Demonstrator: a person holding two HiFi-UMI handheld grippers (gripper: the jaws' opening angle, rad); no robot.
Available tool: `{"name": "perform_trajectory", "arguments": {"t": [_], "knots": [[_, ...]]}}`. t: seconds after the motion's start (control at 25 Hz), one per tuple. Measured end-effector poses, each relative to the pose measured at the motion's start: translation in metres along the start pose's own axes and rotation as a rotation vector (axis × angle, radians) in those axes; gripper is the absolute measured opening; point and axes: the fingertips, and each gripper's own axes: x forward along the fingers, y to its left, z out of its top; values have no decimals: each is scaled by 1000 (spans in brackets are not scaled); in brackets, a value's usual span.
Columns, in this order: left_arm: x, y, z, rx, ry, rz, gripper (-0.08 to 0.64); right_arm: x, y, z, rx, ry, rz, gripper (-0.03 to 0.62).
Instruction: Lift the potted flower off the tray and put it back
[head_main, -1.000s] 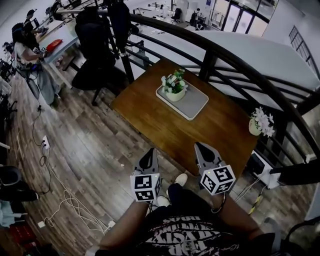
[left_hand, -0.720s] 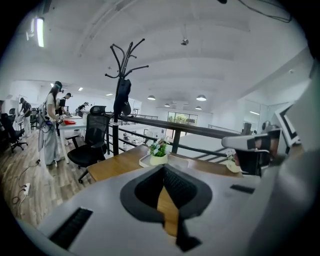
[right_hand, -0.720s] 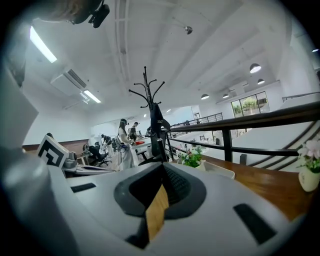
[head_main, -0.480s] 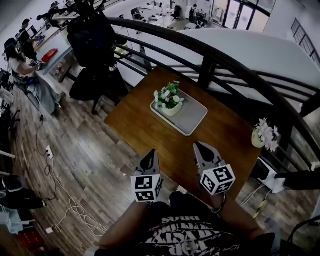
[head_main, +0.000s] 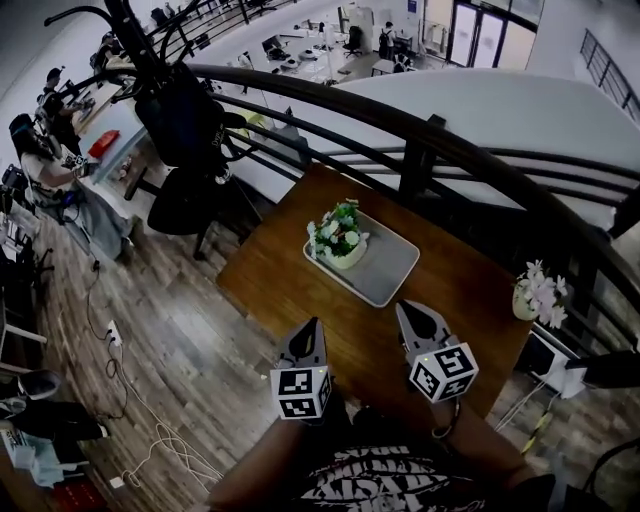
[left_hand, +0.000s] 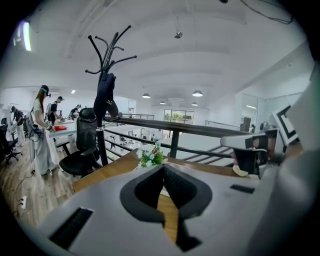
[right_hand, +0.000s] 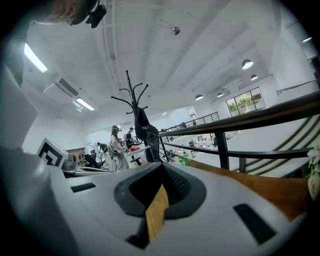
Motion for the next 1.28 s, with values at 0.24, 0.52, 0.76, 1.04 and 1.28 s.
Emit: {"name": "perform_trajectory", "arguments": {"t": [0.24, 0.52, 0.76, 1.04, 1.28], "knots": [[40, -5, -7, 10, 37, -75, 8, 12, -17, -13, 19, 32, -51, -2], [103, 18, -20, 59, 83, -112, 9, 44, -32, -16, 15, 78, -140, -2], [149, 18, -28, 63, 103, -181, 9, 64, -56, -28, 16, 121, -197, -2], [193, 35, -52, 51, 137, -215, 11, 108, -71, -43, -20, 162, -183, -2], [221, 49, -84, 44, 186, -221, 166, 143, -56, -54, -68, 201, -97, 0]]}}
